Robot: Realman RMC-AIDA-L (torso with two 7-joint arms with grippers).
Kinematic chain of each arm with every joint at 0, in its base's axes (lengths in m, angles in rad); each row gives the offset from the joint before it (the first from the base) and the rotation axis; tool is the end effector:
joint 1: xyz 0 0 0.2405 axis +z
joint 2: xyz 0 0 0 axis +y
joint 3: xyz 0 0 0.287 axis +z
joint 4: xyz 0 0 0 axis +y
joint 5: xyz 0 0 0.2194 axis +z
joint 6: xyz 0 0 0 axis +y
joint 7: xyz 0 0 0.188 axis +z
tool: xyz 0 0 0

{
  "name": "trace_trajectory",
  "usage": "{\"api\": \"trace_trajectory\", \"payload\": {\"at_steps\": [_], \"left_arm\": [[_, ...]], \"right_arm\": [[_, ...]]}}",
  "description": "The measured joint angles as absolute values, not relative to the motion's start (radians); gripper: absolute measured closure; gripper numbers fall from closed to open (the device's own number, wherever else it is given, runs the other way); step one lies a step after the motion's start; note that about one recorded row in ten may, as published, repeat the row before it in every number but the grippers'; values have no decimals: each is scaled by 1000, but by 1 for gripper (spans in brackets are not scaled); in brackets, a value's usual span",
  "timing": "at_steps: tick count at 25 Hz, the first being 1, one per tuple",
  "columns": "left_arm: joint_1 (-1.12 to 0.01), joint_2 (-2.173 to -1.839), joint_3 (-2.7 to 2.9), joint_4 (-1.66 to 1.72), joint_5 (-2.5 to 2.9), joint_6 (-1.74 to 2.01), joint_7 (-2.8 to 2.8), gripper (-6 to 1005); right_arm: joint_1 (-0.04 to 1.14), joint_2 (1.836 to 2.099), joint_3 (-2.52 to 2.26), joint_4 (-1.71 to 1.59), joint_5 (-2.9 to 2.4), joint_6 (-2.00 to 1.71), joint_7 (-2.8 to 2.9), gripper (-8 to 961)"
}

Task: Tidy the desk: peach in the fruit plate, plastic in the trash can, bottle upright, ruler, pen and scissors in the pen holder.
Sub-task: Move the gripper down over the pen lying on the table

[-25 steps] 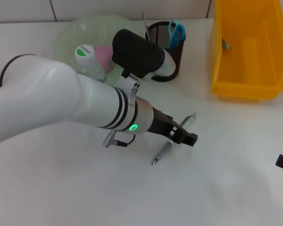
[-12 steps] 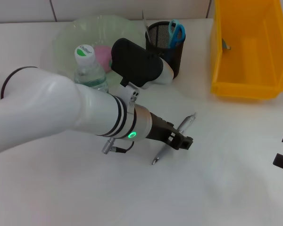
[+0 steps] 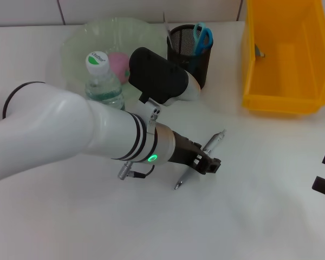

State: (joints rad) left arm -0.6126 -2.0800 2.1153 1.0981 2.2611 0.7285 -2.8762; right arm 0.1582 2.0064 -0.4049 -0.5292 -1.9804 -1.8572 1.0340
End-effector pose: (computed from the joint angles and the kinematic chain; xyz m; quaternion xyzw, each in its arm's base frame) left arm -0.1702 0.3554 -0.2143 -0.9361 -0.3113 0.0325 0.1608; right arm 0.3739 0.2224 0.0027 -0.8861 0.2410 0.3259 0.2249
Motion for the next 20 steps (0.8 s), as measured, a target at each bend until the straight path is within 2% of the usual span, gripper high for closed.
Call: {"api": "trace_trajectory", "payload": {"at_steps": [8,13,20], "left_arm": [[-611,-2080,2116,1095,2269,729,-2876,486],[-608,-2080,2116,1091,2275,728,-2872,653],[-597,-2080,2129,1110,2311,727,-2867,797]], "right_arm": [[159,2008,-405,-529,-1978,-1858,1034,284],[159,2009,-392,-529,-1976,-1867,1034,284],[159,2009,-349,-529,-1974,-1887,1037,285]]}}
